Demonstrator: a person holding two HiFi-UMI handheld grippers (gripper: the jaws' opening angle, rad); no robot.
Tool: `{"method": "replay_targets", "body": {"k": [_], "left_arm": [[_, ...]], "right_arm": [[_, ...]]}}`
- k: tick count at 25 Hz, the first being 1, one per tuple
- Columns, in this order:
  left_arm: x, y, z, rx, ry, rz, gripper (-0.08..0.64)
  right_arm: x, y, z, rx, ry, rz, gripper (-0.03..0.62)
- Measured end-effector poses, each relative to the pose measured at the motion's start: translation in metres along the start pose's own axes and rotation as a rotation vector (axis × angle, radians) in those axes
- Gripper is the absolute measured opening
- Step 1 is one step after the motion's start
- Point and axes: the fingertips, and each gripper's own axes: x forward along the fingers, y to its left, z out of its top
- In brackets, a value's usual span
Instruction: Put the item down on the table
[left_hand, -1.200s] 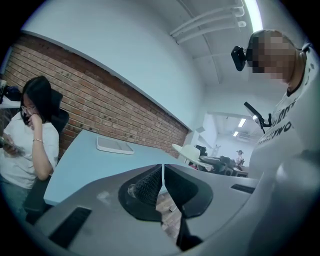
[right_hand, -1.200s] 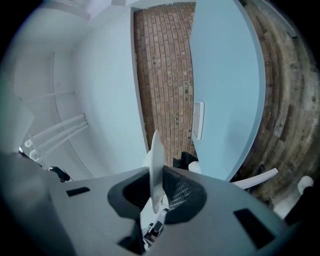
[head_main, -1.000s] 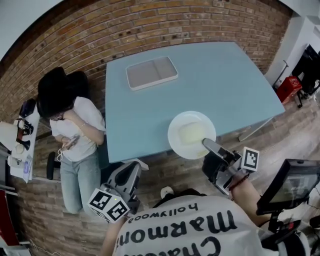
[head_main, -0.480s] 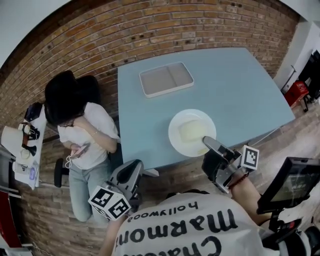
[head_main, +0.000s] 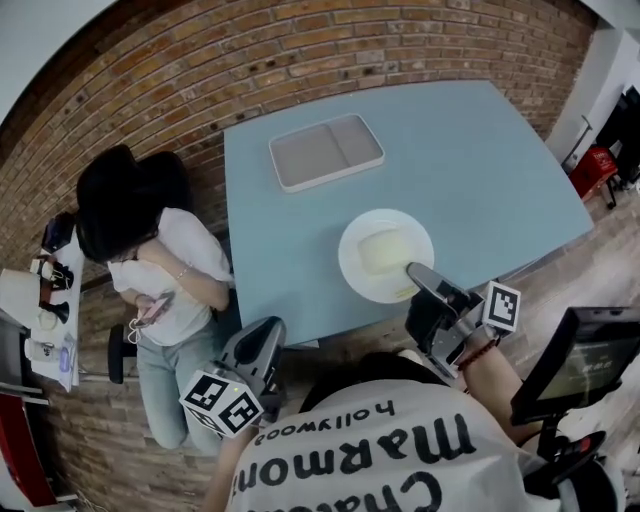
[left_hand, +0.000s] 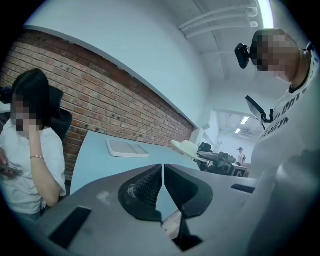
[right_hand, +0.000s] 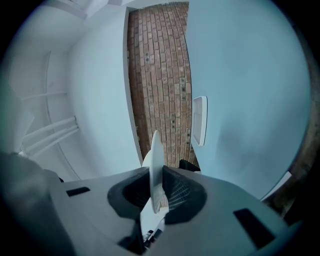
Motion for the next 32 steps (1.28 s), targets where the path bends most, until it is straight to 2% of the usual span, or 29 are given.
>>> {"method": "replay_targets", "body": {"k": [4,8,13,25,29,32], "left_arm": [[0.018,0.005,0.006,-0.025,-0.018,0.039,0.020],[0.037,0.012,0.015,-0.062,-0.051,0.094,0.020],[0.077,0.016,0.025,-0.098,-0.079,0.167,0.020],[0.109,0.013,0.019,-0.132,-0.069,0.284,0.020],[0.122,0.019,0.020,-0.118,-0.074,0.328,0.020],[0.122,0.025,0.034,-0.091,-0.109,0.386,0.020]], "right_arm": [[0.008,-0.010,0.027,0.011,0.029,-0.020,0.043],[0.026,-0.014,0.054,0.014,0.099,-0.029,0.043],[0.048,-0.019,0.105,0.017,0.175,-0.040,0.043],[0.068,-0.048,0.154,0.034,0.265,-0.064,0.044],[0.071,-0.060,0.170,0.053,0.279,-0.069,0.043],[0.067,-0.070,0.183,0.057,0.297,-0.091,0.043]]}}
